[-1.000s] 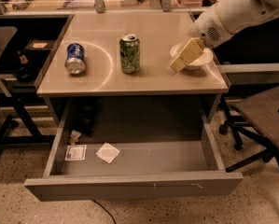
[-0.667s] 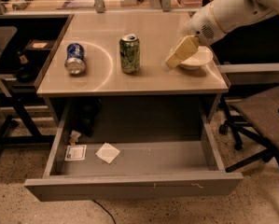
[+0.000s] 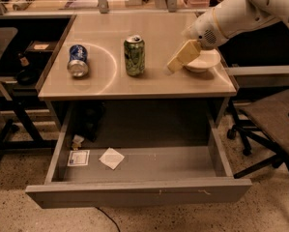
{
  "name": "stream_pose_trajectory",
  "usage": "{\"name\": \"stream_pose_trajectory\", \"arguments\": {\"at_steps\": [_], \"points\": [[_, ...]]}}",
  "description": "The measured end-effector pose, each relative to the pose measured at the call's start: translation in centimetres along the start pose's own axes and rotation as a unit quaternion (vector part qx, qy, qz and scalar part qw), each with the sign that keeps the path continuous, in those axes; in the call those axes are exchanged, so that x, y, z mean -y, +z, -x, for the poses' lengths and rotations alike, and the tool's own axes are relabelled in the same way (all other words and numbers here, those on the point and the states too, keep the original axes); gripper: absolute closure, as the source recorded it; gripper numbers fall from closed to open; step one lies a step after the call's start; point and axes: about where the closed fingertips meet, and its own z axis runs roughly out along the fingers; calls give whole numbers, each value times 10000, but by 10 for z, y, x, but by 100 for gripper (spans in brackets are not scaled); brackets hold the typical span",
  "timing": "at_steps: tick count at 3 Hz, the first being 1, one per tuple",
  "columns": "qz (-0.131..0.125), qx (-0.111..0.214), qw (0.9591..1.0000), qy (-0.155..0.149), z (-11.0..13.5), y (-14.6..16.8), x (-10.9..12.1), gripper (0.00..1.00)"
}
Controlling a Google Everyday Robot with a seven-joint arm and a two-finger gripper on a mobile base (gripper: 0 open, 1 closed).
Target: Place green can into top drawer
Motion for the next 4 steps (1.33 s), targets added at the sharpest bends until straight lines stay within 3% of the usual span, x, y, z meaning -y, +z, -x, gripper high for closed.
{"name": "stream_pose_trajectory", "arguments": {"at_steps": [2, 4], "points": [[77, 611, 9981, 1, 26, 43, 23, 0], [296, 891, 9956, 40, 41, 80, 34, 0]]}}
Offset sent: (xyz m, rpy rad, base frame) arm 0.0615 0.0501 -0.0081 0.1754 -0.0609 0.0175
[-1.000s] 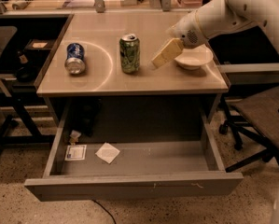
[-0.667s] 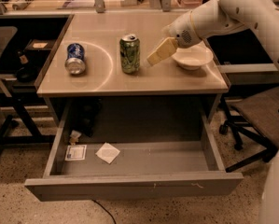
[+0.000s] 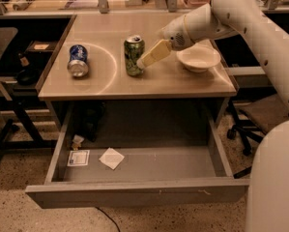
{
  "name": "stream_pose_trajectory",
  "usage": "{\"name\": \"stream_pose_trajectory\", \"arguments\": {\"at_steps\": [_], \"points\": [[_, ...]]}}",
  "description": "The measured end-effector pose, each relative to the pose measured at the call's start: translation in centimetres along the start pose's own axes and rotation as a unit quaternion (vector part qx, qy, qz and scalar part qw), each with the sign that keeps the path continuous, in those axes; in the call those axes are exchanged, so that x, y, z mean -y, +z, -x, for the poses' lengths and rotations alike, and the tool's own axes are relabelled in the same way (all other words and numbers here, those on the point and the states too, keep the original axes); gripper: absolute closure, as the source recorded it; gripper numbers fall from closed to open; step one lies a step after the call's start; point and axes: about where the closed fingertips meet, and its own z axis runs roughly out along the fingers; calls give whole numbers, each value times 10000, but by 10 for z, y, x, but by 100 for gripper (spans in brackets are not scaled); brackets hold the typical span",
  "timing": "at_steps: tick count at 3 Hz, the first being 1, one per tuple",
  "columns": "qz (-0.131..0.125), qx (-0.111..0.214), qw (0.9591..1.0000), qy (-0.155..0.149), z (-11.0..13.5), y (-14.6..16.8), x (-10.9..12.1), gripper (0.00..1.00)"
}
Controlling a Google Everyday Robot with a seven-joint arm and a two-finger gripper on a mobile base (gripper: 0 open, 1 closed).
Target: Place green can into top drawer
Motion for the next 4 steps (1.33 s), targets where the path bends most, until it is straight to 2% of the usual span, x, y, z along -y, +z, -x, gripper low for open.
{"name": "stream_pose_trajectory", "arguments": {"at_steps": [2, 3, 4], "points": [[317, 172, 9992, 178, 9, 31, 5, 0], [318, 173, 9992, 177, 9, 31, 5, 0], [407, 313, 9986, 141, 11, 35, -1, 0]]}}
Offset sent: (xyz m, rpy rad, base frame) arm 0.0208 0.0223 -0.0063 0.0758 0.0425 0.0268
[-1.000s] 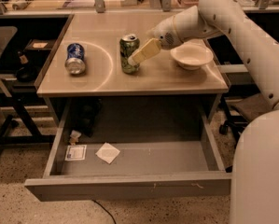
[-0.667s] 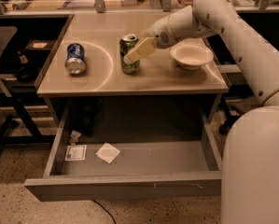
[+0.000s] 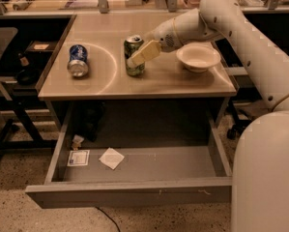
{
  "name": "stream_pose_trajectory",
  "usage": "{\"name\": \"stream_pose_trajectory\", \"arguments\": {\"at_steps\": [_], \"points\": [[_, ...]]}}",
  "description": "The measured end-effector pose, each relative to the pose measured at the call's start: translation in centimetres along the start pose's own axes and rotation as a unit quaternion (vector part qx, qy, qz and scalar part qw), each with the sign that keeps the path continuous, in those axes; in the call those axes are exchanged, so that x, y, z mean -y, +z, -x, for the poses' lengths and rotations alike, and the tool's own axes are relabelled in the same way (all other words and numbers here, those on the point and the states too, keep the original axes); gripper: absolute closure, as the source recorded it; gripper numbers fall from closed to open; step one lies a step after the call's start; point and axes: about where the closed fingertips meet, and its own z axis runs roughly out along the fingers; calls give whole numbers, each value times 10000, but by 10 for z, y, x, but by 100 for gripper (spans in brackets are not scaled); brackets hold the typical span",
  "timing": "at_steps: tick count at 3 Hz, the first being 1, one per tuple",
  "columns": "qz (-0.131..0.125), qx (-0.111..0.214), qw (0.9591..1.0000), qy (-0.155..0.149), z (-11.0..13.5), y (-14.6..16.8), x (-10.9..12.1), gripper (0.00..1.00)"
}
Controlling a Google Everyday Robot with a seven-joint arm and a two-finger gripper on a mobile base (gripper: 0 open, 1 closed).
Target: Place green can into top drawer
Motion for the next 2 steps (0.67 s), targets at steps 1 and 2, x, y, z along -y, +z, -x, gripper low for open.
{"name": "stream_pose_trajectory", "arguments": {"at_steps": [1, 2], "points": [[102, 129, 9999, -33, 3, 6, -2, 0], [186, 213, 9996, -26, 4, 9, -3, 0]]}}
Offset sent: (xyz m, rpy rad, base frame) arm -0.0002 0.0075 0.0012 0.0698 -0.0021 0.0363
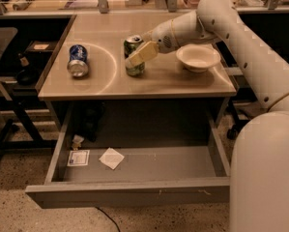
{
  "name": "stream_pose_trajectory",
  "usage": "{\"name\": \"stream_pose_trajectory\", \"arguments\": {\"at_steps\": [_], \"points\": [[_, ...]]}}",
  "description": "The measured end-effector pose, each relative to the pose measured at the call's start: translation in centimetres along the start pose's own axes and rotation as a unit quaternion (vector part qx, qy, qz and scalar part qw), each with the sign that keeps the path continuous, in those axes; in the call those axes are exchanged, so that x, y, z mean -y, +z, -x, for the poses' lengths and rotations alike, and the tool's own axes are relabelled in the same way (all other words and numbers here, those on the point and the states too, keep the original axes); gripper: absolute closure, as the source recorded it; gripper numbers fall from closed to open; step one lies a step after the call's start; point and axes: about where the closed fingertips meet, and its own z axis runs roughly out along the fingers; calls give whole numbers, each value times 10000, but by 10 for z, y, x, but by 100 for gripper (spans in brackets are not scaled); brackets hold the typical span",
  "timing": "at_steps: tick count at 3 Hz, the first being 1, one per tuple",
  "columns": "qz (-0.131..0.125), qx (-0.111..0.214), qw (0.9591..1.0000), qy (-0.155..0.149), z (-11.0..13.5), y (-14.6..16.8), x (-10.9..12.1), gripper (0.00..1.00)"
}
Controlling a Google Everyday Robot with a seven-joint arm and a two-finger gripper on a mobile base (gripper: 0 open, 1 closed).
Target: Place green can into top drawer
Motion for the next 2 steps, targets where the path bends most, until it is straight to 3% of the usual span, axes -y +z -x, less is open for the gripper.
{"name": "stream_pose_trajectory", "arguments": {"at_steps": [1, 2], "points": [[64, 33, 10000, 19, -3, 0, -4, 0], [66, 34, 10000, 20, -3, 0, -4, 18]]}}
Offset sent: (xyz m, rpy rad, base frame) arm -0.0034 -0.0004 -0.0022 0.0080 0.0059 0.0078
